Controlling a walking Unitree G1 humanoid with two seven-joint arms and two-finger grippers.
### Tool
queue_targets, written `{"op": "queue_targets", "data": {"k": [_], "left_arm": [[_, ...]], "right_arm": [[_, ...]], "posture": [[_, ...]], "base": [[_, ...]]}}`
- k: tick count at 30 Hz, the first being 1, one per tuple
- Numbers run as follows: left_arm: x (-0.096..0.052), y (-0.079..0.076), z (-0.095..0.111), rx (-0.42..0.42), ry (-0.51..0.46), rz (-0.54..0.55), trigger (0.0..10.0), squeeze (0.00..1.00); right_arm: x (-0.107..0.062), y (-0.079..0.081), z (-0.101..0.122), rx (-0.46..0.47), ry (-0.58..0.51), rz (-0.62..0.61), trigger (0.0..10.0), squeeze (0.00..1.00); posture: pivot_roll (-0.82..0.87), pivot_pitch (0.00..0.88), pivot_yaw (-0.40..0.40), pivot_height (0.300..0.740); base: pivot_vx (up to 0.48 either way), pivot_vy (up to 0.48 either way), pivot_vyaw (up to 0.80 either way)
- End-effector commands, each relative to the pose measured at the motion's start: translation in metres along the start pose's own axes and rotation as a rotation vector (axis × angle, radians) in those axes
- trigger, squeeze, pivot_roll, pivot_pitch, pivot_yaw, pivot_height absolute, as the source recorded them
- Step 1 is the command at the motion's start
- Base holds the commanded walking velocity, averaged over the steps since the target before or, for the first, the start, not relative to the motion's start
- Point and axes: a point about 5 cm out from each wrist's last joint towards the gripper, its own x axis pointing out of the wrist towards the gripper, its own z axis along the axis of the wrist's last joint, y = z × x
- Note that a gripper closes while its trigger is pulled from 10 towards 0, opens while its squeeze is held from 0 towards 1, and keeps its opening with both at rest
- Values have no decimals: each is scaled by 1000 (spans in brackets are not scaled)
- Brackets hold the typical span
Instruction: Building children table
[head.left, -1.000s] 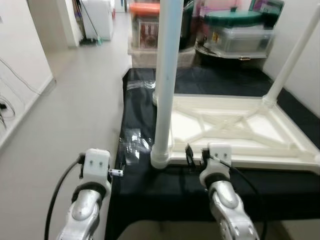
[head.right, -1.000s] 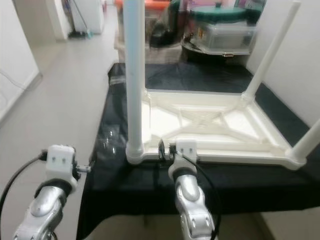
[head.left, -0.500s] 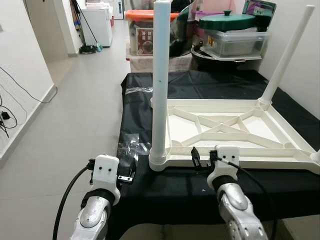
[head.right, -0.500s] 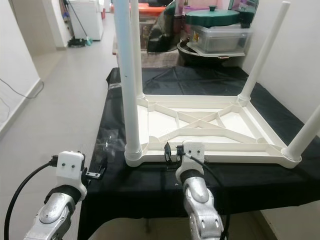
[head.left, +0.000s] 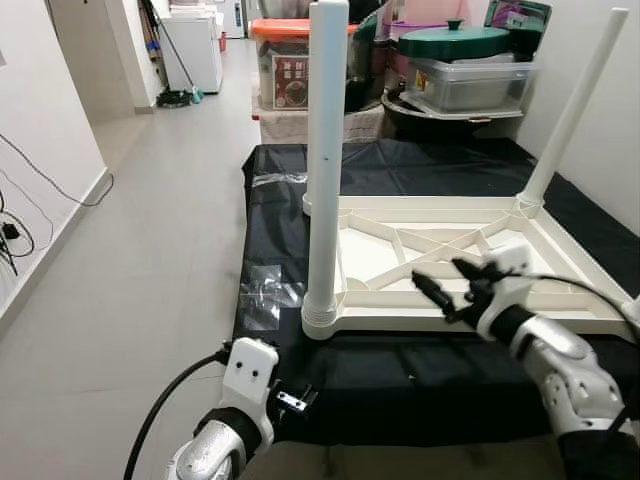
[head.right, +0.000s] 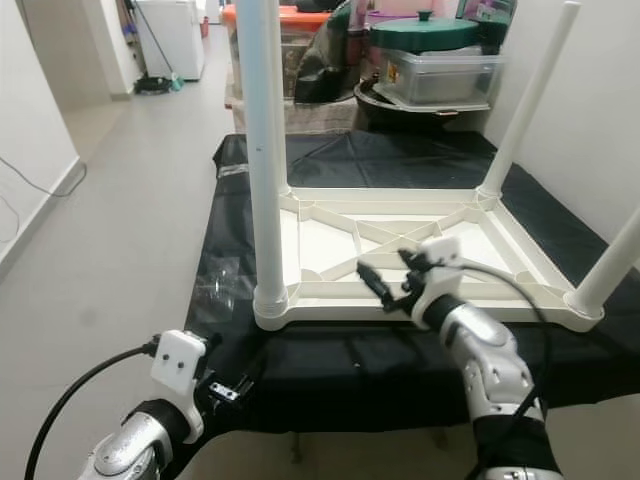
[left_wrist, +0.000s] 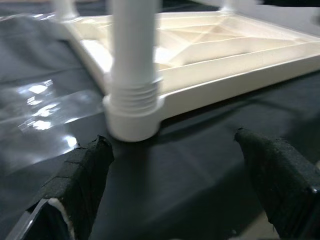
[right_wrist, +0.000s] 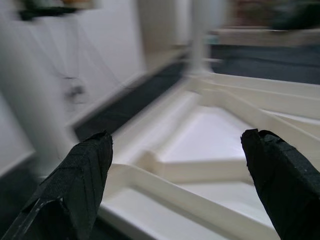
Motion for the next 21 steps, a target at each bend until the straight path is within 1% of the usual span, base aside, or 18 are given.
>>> {"op": "queue_targets", "data": {"k": [1,3,4,6,7,8,9,11,12,14,15,17,18,21], "left_arm": [[-5,-8,1,-20,-3,-70,10000,0],[-5,-8,1,-20,-3,-70,10000,0],[-7,-9,1,-19,0,-76,10000,0],[-7,-9,1,-19,0,-76,10000,0],[-8,-10,0,-17,5,-80,10000,0],[-11,-11,0,-20,11,-80,10000,0],[-14,-13,1,-23,16,-82,10000,0],[-18,-15,1,-26,21,-82,10000,0],[-18,-15,1,-26,21,-82,10000,0],[-20,-17,2,-25,22,-86,10000,0],[-20,-17,2,-25,22,-86,10000,0],[-21,-18,3,-23,23,-92,10000,0],[-21,-18,3,-23,23,-92,10000,0],[-23,-21,4,-17,26,-104,10000,0]], "right_arm": [[13,12,8,-21,1,171,10000,1000],[13,12,8,-21,1,171,10000,1000],[18,17,11,-37,2,219,10000,1000],[18,17,11,-37,2,219,10000,1000],[23,20,12,-45,2,255,10000,1000],[29,24,15,-58,9,297,10000,773],[36,26,18,-61,8,337,10000,0],[44,30,24,-69,10,393,10000,0],[44,30,24,-69,10,393,10000,0],[52,34,28,-70,6,441,10000,0],[52,34,28,-70,6,441,10000,0],[60,38,34,-81,-5,473,10000,0],[60,38,34,-81,-5,473,10000,0],[69,43,39,-103,-14,511,10000,0]], "posture": [[129,58,-27,740],[129,58,-27,740],[137,67,-30,740],[137,67,-30,740],[139,71,-31,740],[145,99,-38,740],[149,114,-41,740],[154,129,-44,740],[154,129,-44,740],[158,141,-47,740],[158,141,-47,740],[163,153,-50,740],[163,153,-50,740],[165,160,-53,740]], "base": [[0,0,0],[0,0,0],[0,0,0],[0,0,0],[0,0,0],[0,0,0],[0,0,0],[0,0,0],[0,0,0],[0,0,0],[0,0,0],[0,0,0],[0,0,0],[0,0,0]]}}
